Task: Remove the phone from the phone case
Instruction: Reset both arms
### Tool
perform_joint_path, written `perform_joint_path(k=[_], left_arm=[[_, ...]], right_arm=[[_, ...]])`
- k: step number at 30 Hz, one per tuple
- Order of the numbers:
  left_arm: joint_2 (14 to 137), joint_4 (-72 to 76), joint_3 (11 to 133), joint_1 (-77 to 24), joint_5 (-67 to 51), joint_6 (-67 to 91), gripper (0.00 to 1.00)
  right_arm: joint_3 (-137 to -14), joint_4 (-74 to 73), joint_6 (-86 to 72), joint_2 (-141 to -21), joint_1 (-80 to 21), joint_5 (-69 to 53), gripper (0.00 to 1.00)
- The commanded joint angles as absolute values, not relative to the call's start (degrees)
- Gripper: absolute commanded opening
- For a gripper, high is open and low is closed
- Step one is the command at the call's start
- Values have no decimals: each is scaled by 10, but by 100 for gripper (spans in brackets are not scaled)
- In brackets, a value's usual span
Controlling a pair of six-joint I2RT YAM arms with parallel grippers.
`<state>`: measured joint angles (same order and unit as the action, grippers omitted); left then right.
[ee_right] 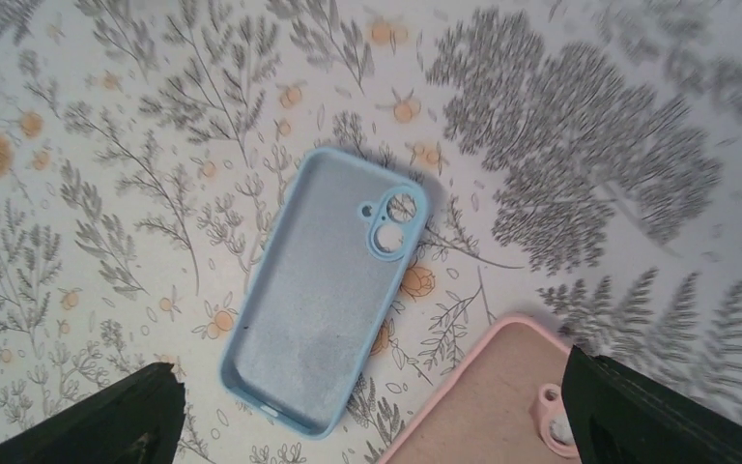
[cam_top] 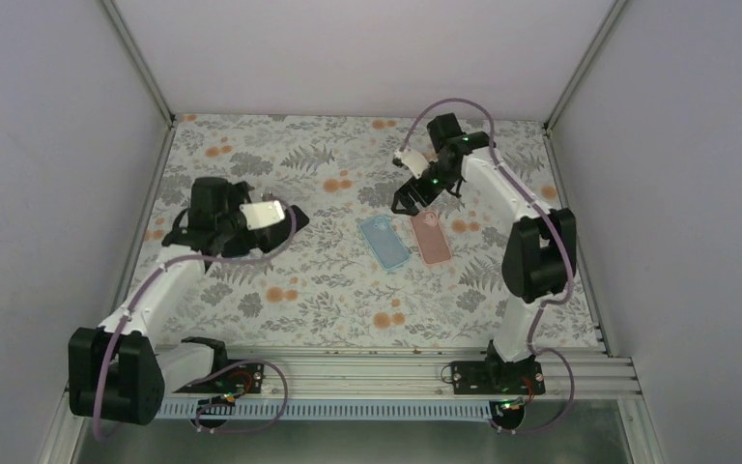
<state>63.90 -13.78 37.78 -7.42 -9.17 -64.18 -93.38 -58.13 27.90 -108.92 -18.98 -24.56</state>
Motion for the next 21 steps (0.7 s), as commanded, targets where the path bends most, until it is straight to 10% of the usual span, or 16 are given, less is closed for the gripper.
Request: perform_joint_path(k=[1, 21], left_arm=[[672, -312, 518, -64, -229, -539, 100], [706, -345, 665, -58, -336, -388, 100]], right_arm=[[-949, -575, 302, -1010, -186, -240, 100], [-719, -347, 273, -823, -162, -246, 100]])
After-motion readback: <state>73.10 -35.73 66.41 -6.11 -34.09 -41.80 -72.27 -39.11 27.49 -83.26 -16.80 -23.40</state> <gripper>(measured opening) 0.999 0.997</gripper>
